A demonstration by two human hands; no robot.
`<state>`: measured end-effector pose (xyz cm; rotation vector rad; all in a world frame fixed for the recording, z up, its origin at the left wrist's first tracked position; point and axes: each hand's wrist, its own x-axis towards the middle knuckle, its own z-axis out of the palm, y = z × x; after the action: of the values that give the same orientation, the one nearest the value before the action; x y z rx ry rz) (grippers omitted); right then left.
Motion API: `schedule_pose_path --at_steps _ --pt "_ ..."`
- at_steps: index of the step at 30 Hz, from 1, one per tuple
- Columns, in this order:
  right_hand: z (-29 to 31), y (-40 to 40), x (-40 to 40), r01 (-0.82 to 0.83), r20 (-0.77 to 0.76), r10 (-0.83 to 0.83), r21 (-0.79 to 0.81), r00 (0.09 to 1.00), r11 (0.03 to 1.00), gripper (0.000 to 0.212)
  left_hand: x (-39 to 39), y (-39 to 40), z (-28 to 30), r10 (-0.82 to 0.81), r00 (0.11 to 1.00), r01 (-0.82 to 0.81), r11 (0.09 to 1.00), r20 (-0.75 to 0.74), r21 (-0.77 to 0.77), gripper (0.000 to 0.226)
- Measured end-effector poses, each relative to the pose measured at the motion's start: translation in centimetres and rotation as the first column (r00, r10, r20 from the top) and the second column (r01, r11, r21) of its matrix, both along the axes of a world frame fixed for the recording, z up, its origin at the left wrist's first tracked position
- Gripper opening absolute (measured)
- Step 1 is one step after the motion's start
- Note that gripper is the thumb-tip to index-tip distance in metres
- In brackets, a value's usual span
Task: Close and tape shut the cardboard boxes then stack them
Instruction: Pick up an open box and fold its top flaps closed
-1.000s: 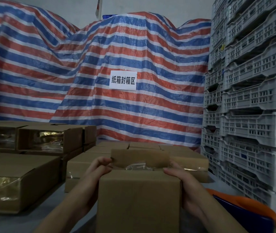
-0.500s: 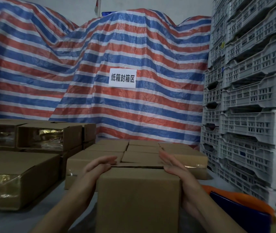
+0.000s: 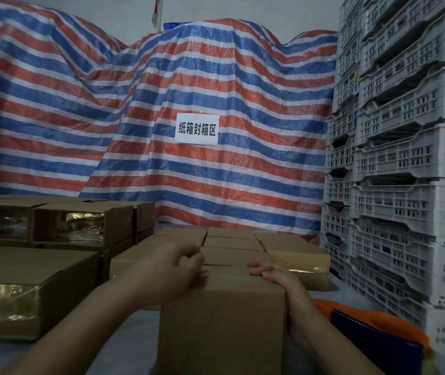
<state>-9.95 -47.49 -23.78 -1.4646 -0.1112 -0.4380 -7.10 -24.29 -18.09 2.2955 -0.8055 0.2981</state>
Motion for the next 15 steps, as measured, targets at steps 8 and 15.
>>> schedule_pose_path --at_steps 8,15 --pt "1.3 -0.5 -1.1 -0.029 -0.107 0.013 -0.142 0.994 0.99 0.03 -1.1 -2.6 -1.1 -0.106 0.979 -0.003 0.849 0.175 0.529 0.076" --pt "5.0 -6.5 -3.8 0.319 0.128 -0.366 -0.788 0.922 0.527 0.021 -0.6 -2.6 -1.2 -0.1 0.986 0.017 0.855 0.133 0.518 0.073"
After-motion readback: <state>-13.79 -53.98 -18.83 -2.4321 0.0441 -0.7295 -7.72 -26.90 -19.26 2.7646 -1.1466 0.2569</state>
